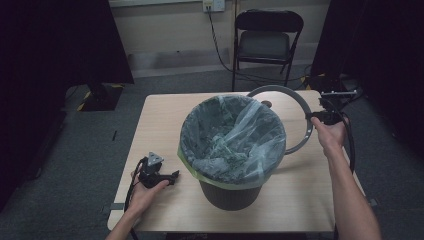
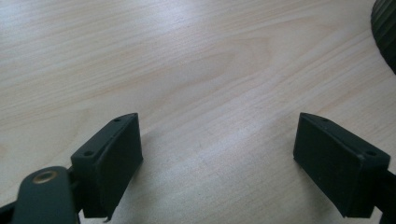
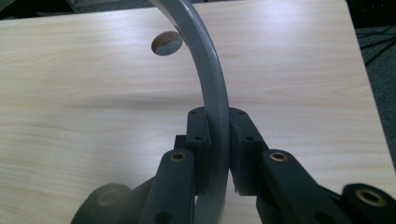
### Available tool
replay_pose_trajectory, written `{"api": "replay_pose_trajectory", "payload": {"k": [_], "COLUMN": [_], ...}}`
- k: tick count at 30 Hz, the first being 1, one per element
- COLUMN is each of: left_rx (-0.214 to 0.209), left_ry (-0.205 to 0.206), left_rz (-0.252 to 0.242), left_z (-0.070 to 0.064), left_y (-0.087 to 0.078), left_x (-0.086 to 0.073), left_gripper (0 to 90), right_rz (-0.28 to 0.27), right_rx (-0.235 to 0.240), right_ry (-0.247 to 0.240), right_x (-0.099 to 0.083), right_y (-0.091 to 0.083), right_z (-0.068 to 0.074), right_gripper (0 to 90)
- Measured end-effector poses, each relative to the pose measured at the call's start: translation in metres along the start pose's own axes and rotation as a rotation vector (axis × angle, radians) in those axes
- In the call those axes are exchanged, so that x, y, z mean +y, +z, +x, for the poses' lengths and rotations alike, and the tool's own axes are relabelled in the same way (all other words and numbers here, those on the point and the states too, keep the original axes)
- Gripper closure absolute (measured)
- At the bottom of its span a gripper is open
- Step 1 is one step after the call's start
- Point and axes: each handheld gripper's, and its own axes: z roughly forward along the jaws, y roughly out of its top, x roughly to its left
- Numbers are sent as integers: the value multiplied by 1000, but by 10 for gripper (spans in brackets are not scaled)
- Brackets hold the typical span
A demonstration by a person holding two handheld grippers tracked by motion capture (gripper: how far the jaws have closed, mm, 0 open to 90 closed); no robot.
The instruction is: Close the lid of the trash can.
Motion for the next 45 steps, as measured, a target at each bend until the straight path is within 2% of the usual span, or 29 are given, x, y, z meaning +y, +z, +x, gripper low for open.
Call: {"api": "replay_pose_trajectory", "payload": {"k": [8, 17, 20, 31, 35, 40, 45], "left_rx": [0, -6, -26, -24, -25, -27, -26], "left_ry": [0, 5, 24, 26, 25, 22, 23], "left_rz": [0, 1, 14, 14, 14, 16, 15], "left_z": [0, 0, -1, 0, 0, -1, -1], "left_y": [0, 0, 0, 0, 1, 0, 0], "left_x": [0, 0, 0, 0, 0, 0, 0], "left_gripper": [146, 138, 92, 88, 88, 88, 88], "right_rz": [-39, -49, -54, -86, -97, -122, -132], "right_rx": [22, 32, 30, 59, 78, 125, 144], "right_ry": [-3, -2, -9, -1, 16, 58, 71], "right_x": [13, 21, 26, 42, 48, 59, 69], "right_y": [-8, -10, -12, -15, -15, -16, -17], "right_z": [5, 9, 12, 21, 20, 16, 19], "right_gripper": [806, 806, 806, 806, 806, 806, 807]}}
